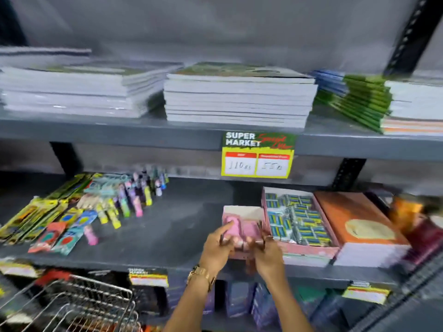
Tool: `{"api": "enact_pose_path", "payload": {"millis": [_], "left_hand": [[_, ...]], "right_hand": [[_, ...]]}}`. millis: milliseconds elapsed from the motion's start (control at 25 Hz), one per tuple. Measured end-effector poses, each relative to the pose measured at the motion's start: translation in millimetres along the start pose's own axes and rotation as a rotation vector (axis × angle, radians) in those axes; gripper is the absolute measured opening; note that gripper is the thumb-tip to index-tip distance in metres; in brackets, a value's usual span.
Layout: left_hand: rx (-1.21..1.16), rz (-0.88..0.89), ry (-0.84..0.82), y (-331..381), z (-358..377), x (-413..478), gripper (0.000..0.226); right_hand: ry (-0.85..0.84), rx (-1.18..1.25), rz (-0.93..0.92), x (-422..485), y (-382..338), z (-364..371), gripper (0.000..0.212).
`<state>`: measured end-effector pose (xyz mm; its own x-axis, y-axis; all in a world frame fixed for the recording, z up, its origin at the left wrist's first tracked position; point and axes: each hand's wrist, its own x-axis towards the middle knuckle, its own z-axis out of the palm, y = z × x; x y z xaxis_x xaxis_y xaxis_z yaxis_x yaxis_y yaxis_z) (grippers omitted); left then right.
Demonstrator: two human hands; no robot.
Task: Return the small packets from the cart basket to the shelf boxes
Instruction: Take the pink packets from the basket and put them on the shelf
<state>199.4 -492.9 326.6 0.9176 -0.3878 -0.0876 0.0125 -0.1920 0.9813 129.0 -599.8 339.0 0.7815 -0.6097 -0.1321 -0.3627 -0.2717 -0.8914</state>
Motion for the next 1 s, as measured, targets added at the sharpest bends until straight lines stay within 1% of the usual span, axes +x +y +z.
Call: {"api": "enact_pose_path", "payload": {"millis": [80,160,240,320,400,480,600,720,760,800,840,880,960,1000], "left_hand": [[0.139,-0.005,-0.092,2.4,-4.7,11.0,0.049],[0.325,-0.037,-0.196,4.9,-11.3,18.0,0.048],[0.599,-0.025,-0.238,5.1,-15.9,22.0,0.049],[0.894,0.005,-0.213,4.2,-18.3,24.8,0.05],[1.073,0.059,-0.19,7.3,-15.4,23.7,0.052],[1.183,0.123,-0.166,7.9,-10.0,20.4,0.054],[1.281,0.149,-0.127,0.2,-7.9,24.2,0.056],[1.273,0.203,-0.116,-1.2,-9.8,19.3,0.058],[1.271,0.224,-0.097,-2.5,-12.8,16.9,0.058],[1.263,0.269,-0.042,-2.7,-14.9,13.6,0.058],[1.29,0.289,0.022,-2.1,-20.6,7.6,0.057],[1.31,0.251,0.042,-1.0,-31.7,0.8,0.057],[1.21,0.19,0.062,-9.9,-58.1,-17.7,0.063],[1.125,0.171,0.124,-20.8,-77.9,-29.6,0.066]], "right_hand": [[-0.015,-0.349,0.019,6.3,-1.9,3.2,0.035],[-0.035,-0.516,0.043,6.2,-13.5,0.6,0.035],[-0.039,-0.626,0.048,5.8,-22.0,-3.3,0.035],[-0.032,-0.735,0.039,9.6,-20.5,-3.0,0.032],[-0.007,-0.783,0.035,12.7,-20.1,0.1,0.03],[0.019,-0.779,0.039,16.8,-18.0,5.2,0.03],[0.018,-0.763,0.058,19.5,-12.3,15.8,0.035],[0.025,-0.764,0.107,17.6,-5.1,24.4,0.039],[0.041,-0.756,0.115,16.8,-5.6,26.6,0.039],[0.061,-0.745,0.11,15.9,-7.6,25.2,0.039],[0.084,-0.733,0.081,12.6,-11.4,26.0,0.039],[0.105,-0.717,0.031,6.3,-16.9,31.4,0.04],[0.103,-0.663,-0.142,-19.1,-32.0,54.3,0.046],[0.065,-0.631,-0.243,-37.9,-38.4,74.9,0.048]]}}
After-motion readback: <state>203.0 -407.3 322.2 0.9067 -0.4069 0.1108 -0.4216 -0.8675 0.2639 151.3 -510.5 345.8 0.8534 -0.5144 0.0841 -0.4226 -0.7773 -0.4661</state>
